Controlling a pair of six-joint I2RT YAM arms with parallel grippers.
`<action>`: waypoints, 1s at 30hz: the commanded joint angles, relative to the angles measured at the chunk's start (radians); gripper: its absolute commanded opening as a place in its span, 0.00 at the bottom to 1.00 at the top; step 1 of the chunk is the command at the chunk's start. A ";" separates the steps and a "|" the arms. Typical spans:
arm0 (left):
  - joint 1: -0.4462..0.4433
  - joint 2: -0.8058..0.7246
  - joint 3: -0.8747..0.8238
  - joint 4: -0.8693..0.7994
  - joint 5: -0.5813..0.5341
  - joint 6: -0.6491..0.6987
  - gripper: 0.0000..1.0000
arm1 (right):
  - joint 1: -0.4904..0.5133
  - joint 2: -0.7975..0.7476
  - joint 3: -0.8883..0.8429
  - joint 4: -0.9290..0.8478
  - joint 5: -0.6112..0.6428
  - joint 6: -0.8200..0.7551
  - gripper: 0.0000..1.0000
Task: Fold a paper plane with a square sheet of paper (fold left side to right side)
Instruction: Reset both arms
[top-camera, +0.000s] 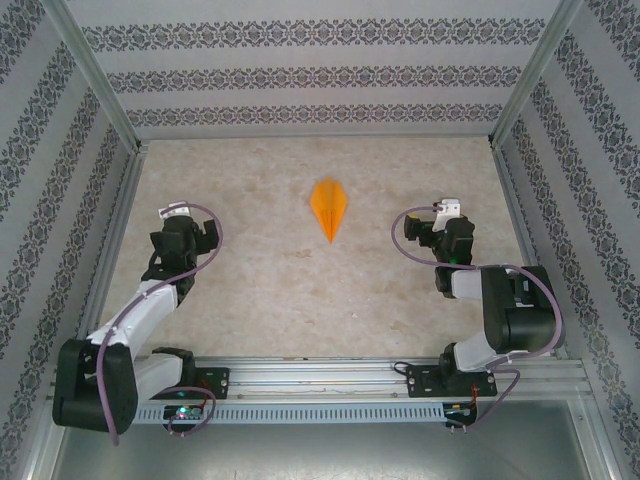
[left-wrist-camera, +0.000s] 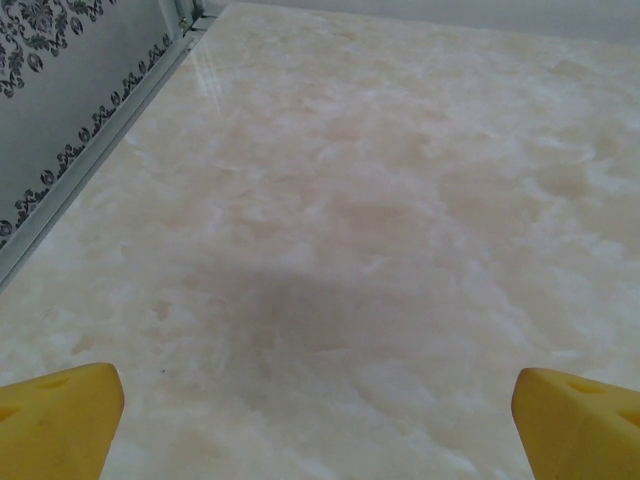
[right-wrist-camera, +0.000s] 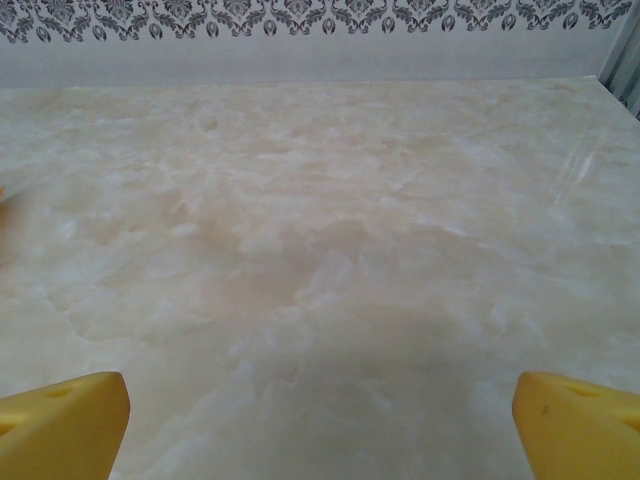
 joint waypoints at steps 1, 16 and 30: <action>0.022 0.053 -0.030 0.187 0.025 0.081 1.00 | -0.001 0.000 -0.007 0.038 -0.008 -0.003 0.98; 0.062 0.296 -0.112 0.635 0.306 0.172 1.00 | 0.000 0.001 -0.007 0.038 -0.008 -0.004 0.98; 0.096 0.470 -0.223 0.995 0.353 0.142 1.00 | 0.000 0.000 -0.007 0.038 -0.007 -0.004 0.98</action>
